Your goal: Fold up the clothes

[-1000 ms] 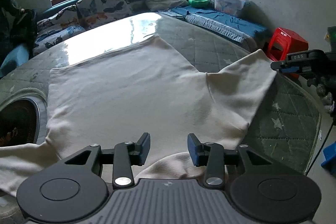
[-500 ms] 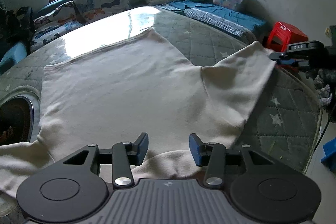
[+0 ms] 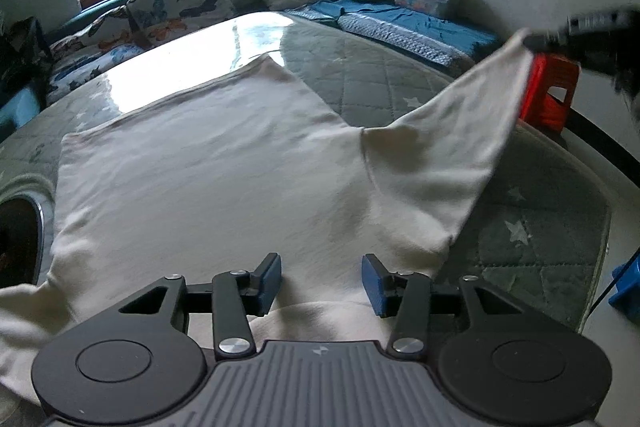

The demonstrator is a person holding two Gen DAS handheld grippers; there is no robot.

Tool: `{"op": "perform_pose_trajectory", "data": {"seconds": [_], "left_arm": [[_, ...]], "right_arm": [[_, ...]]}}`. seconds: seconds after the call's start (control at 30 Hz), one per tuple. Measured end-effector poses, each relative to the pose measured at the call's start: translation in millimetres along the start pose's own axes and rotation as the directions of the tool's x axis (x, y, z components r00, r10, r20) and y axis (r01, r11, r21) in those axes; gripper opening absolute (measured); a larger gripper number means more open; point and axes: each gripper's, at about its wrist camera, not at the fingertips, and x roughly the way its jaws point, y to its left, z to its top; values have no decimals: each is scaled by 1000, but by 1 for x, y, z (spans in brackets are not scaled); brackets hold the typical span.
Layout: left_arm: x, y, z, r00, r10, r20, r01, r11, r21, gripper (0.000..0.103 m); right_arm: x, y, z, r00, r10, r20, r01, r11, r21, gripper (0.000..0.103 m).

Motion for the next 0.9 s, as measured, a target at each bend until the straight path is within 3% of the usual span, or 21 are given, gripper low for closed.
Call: {"op": "perform_pose_trajectory", "data": {"seconds": [0.2, 0.43, 0.53, 0.67, 0.9], "left_arm": [[2, -11, 2, 999, -38, 25, 37, 999, 26, 50], [-7, -12, -3, 995, -87, 48, 87, 996, 19, 52], [-28, 13, -12, 996, -67, 60, 69, 997, -31, 56], [-60, 56, -30, 997, 22, 76, -14, 994, -107, 58], [-94, 112, -54, 984, 160, 83, -133, 956, -263, 59]], "right_arm": [[-10, 64, 27, 997, 79, 19, -76, 989, -128, 4], [1, 161, 27, 978, 205, -42, -208, 933, -293, 4], [13, 200, 16, 961, 259, -98, -277, 902, -332, 4], [30, 246, -14, 928, 316, -199, -369, 854, -367, 4], [71, 295, -94, 856, 314, -410, -475, 791, -385, 4]]}}
